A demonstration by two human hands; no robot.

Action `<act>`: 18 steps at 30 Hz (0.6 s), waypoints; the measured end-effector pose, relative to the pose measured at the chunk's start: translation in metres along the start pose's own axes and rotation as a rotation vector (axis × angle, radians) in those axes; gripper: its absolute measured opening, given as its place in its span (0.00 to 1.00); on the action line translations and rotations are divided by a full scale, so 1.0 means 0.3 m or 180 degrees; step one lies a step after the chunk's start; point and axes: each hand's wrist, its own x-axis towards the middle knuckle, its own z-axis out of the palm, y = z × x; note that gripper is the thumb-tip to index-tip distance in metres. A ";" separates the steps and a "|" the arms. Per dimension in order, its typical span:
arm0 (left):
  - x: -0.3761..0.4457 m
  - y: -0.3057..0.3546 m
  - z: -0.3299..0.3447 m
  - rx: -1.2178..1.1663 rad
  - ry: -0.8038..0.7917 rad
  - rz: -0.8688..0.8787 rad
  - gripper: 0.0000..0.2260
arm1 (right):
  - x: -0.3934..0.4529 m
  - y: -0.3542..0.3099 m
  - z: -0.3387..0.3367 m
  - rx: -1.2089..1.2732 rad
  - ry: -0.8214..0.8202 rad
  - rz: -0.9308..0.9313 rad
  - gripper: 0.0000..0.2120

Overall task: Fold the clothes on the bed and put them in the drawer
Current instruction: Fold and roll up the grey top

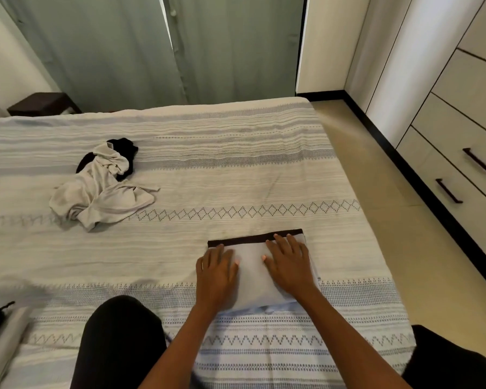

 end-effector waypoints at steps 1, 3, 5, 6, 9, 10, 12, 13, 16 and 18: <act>0.037 -0.005 -0.007 -0.0100 0.0155 0.0039 0.21 | 0.020 0.003 -0.023 0.0045 0.0081 -0.0016 0.24; 0.130 -0.028 -0.019 -0.0193 -0.0031 0.0055 0.25 | 0.072 0.024 -0.070 -0.0014 -0.0065 -0.0042 0.24; 0.213 -0.057 -0.035 0.0020 -0.0768 0.0103 0.28 | 0.133 0.047 -0.116 -0.0198 -0.0669 -0.0001 0.27; 0.245 -0.059 -0.050 0.0127 -0.1127 0.0132 0.27 | 0.163 0.055 -0.138 -0.0252 -0.0990 0.0055 0.27; 0.311 -0.049 -0.116 0.0300 -0.1794 0.0156 0.18 | 0.231 0.045 -0.223 -0.0429 -0.1497 0.0118 0.26; 0.323 -0.047 -0.134 0.0274 -0.1968 0.0184 0.16 | 0.242 0.039 -0.250 -0.0563 -0.1565 0.0039 0.24; 0.314 -0.059 -0.178 0.0089 -0.2145 0.0173 0.12 | 0.240 0.021 -0.289 -0.0721 -0.1549 -0.0176 0.18; 0.298 -0.072 -0.202 -0.0050 -0.2116 0.0114 0.10 | 0.235 0.015 -0.305 -0.0684 -0.1473 -0.0245 0.17; 0.219 -0.137 -0.303 -0.0336 -0.1804 -0.0116 0.09 | 0.220 -0.040 -0.350 -0.0525 -0.1149 -0.0404 0.16; 0.159 -0.192 -0.400 -0.0282 -0.1431 -0.0188 0.11 | 0.229 -0.114 -0.376 -0.0522 -0.0732 -0.0672 0.15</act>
